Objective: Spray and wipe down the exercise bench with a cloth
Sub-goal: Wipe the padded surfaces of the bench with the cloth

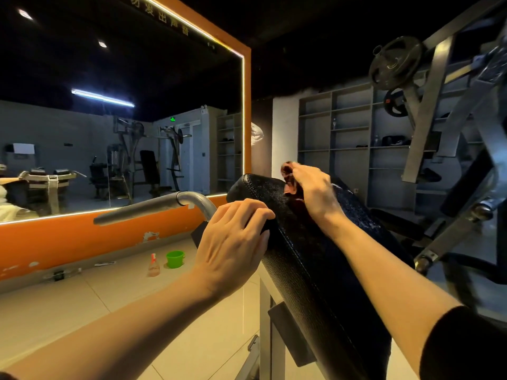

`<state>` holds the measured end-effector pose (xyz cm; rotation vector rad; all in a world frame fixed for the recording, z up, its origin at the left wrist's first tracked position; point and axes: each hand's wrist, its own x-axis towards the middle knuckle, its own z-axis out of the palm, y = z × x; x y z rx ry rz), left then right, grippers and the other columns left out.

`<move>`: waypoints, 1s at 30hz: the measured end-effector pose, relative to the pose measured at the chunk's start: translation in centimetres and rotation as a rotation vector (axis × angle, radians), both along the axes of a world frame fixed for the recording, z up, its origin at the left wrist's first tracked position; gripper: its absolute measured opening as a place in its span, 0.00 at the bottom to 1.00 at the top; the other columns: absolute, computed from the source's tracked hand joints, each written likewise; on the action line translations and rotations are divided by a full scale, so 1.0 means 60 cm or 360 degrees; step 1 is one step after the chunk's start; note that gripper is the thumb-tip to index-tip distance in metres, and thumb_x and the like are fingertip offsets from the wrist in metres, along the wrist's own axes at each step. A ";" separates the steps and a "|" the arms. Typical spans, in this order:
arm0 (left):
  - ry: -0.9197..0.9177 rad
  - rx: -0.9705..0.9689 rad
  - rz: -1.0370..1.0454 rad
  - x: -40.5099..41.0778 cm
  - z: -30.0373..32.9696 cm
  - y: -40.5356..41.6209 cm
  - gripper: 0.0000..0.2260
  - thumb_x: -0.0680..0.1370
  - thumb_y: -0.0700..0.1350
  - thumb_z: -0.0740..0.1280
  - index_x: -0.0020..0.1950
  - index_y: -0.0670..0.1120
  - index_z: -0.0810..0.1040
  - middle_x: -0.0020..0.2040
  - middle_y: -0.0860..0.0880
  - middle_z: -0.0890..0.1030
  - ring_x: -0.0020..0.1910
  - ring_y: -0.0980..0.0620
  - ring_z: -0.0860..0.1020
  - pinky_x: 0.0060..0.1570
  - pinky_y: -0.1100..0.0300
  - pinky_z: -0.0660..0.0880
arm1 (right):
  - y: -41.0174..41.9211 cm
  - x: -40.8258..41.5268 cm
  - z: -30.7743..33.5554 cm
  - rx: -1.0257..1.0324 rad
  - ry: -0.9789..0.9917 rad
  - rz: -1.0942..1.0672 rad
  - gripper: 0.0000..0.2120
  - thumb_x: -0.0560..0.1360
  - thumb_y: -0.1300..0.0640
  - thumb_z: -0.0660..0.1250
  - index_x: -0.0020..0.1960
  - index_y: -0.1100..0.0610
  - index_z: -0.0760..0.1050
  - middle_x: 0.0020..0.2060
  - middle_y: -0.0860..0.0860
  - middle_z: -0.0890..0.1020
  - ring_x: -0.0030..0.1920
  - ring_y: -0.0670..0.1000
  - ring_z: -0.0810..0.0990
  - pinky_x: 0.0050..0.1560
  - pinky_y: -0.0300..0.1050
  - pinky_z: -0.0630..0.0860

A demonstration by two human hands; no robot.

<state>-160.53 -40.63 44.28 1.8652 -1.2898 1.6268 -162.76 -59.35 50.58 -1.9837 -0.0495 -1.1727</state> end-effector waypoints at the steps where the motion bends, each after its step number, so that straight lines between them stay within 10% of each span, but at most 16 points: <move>1: -0.0007 0.0001 -0.0002 0.000 0.000 0.000 0.10 0.77 0.47 0.63 0.57 0.47 0.74 0.55 0.46 0.79 0.52 0.49 0.76 0.52 0.55 0.73 | 0.017 -0.007 0.004 -0.0115 0.0081 0.0271 0.15 0.83 0.56 0.57 0.65 0.57 0.76 0.63 0.53 0.76 0.64 0.54 0.72 0.65 0.48 0.69; 4: 0.0011 0.0019 -0.0004 0.000 0.000 0.001 0.10 0.78 0.47 0.62 0.56 0.46 0.76 0.55 0.46 0.79 0.51 0.48 0.77 0.53 0.54 0.73 | 0.001 -0.002 -0.004 -0.0512 0.0138 0.0219 0.19 0.79 0.63 0.63 0.69 0.54 0.73 0.69 0.48 0.73 0.70 0.47 0.68 0.72 0.44 0.62; 11: 0.0060 0.0015 -0.0004 0.002 -0.001 0.002 0.11 0.78 0.47 0.61 0.56 0.45 0.77 0.55 0.45 0.79 0.52 0.47 0.78 0.53 0.53 0.75 | -0.072 0.007 -0.024 -0.0232 0.0020 -0.0826 0.18 0.71 0.63 0.72 0.60 0.58 0.80 0.56 0.56 0.81 0.57 0.56 0.78 0.57 0.40 0.73; 14: 0.0056 0.0020 0.0008 0.000 -0.001 0.002 0.11 0.78 0.47 0.61 0.56 0.45 0.77 0.55 0.46 0.79 0.51 0.47 0.78 0.53 0.54 0.74 | -0.016 -0.008 -0.006 -0.0318 -0.0298 -0.0369 0.18 0.71 0.54 0.75 0.59 0.57 0.80 0.55 0.50 0.77 0.55 0.45 0.74 0.53 0.28 0.67; 17: 0.0041 0.0023 0.0023 -0.002 -0.001 0.001 0.11 0.78 0.48 0.61 0.56 0.46 0.78 0.55 0.46 0.80 0.52 0.48 0.78 0.54 0.56 0.74 | 0.018 0.003 -0.024 -0.0567 -0.0195 0.0016 0.15 0.77 0.51 0.67 0.62 0.50 0.80 0.61 0.45 0.79 0.64 0.44 0.71 0.67 0.41 0.66; 25: 0.0067 -0.0007 0.0049 0.003 0.001 0.003 0.11 0.78 0.47 0.60 0.56 0.46 0.77 0.55 0.47 0.79 0.52 0.49 0.78 0.55 0.55 0.73 | -0.063 0.033 -0.034 0.0132 0.0038 -0.0649 0.11 0.73 0.61 0.67 0.52 0.56 0.84 0.48 0.56 0.85 0.50 0.57 0.82 0.55 0.52 0.78; 30: 0.0060 0.0007 0.0054 0.004 -0.001 0.002 0.12 0.78 0.48 0.61 0.57 0.46 0.77 0.55 0.47 0.79 0.52 0.49 0.77 0.55 0.57 0.72 | 0.004 0.011 0.005 -0.0140 0.0046 0.0314 0.14 0.80 0.60 0.60 0.62 0.56 0.78 0.61 0.51 0.79 0.58 0.44 0.76 0.58 0.32 0.71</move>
